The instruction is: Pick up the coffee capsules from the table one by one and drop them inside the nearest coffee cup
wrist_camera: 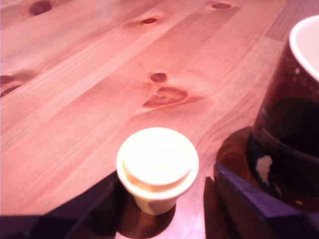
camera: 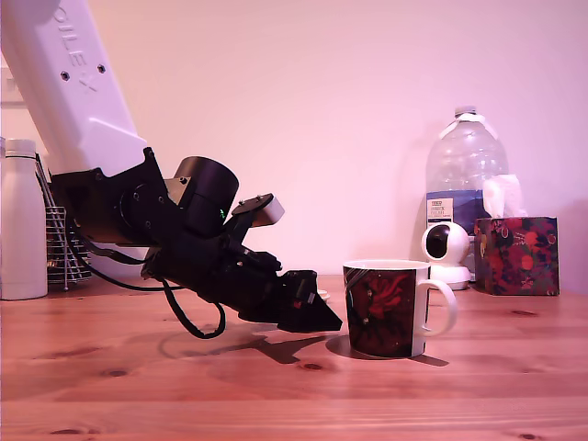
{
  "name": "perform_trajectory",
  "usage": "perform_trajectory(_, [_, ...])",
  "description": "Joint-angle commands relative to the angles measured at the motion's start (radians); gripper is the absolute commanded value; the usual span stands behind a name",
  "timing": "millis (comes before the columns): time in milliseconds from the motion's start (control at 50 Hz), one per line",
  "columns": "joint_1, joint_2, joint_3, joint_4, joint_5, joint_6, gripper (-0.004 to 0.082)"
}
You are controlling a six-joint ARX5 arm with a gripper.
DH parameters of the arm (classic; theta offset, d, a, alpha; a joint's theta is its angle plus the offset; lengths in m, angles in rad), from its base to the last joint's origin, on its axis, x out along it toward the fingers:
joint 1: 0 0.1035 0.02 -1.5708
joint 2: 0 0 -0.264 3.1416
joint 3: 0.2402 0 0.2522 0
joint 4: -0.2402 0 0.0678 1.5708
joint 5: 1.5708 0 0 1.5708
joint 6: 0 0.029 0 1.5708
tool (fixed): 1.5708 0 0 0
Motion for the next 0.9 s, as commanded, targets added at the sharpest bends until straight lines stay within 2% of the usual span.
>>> perform_trajectory(0, [-0.002, 0.035, -0.002, -0.01, 0.0, -0.001, 0.0412])
perform_trajectory(160, [-0.002, 0.031, -0.002, -0.02, 0.0, -0.002, 0.0212])
perform_trajectory(240, [-0.002, 0.025, -0.002, -0.027, 0.001, -0.002, 0.0154])
perform_trajectory(480, [-0.002, -0.016, -0.002, -0.079, 0.001, -0.002, 0.0147])
perform_trajectory(700, [-0.002, -0.061, -0.003, -0.193, 0.01, -0.001, 0.0147])
perform_trajectory(880, [-0.002, -0.114, -0.004, -0.279, 0.016, 0.027, 0.0147])
